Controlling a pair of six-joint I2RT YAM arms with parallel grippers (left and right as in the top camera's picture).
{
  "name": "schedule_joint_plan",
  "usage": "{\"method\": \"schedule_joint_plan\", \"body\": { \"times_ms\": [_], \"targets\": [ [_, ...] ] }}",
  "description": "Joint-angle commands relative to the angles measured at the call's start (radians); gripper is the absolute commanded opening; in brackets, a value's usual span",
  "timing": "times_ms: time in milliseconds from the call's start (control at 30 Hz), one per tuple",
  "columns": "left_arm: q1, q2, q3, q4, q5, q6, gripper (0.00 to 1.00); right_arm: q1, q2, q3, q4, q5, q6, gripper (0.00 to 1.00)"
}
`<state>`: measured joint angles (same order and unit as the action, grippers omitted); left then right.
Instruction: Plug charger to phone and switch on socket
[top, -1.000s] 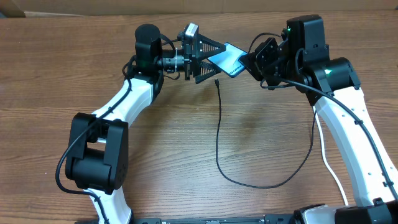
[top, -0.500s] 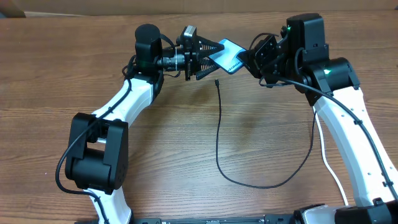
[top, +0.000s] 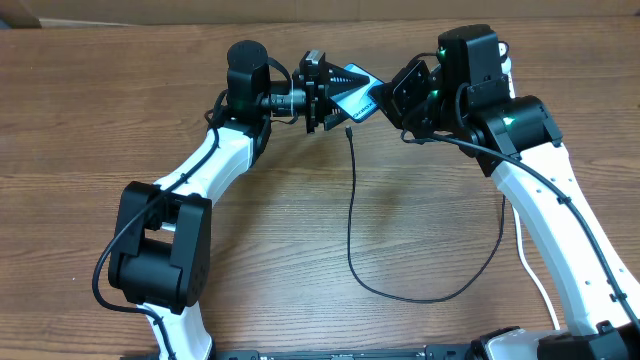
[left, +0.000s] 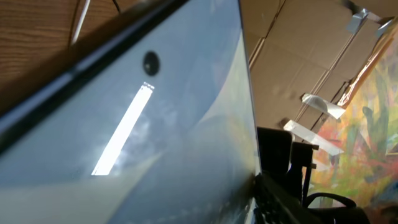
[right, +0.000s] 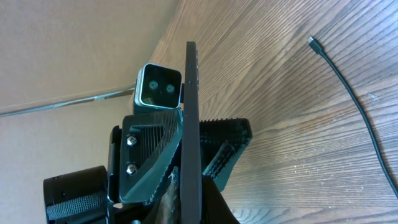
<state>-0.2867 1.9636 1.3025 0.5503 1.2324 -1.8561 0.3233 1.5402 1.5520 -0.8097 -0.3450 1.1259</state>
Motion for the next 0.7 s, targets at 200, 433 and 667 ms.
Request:
{"method": "schedule_joint_plan", "body": {
  "times_ms": [200,433,667],
  "targets": [
    [-0.005,-0.014,0.01,0.0,-0.01,-0.008,0.3,0.007,-0.026,0.02,0.012,0.015,0.002,0.04],
    [-0.005,-0.014,0.01,0.0,-0.01,-0.011,0.19,0.007,-0.026,0.02,-0.007,0.015,-0.002,0.04],
    [-0.005,-0.014,0.01,0.0,-0.007,-0.011,0.1,0.021,-0.026,0.02,-0.011,0.015,-0.009,0.19]
  ]
}}
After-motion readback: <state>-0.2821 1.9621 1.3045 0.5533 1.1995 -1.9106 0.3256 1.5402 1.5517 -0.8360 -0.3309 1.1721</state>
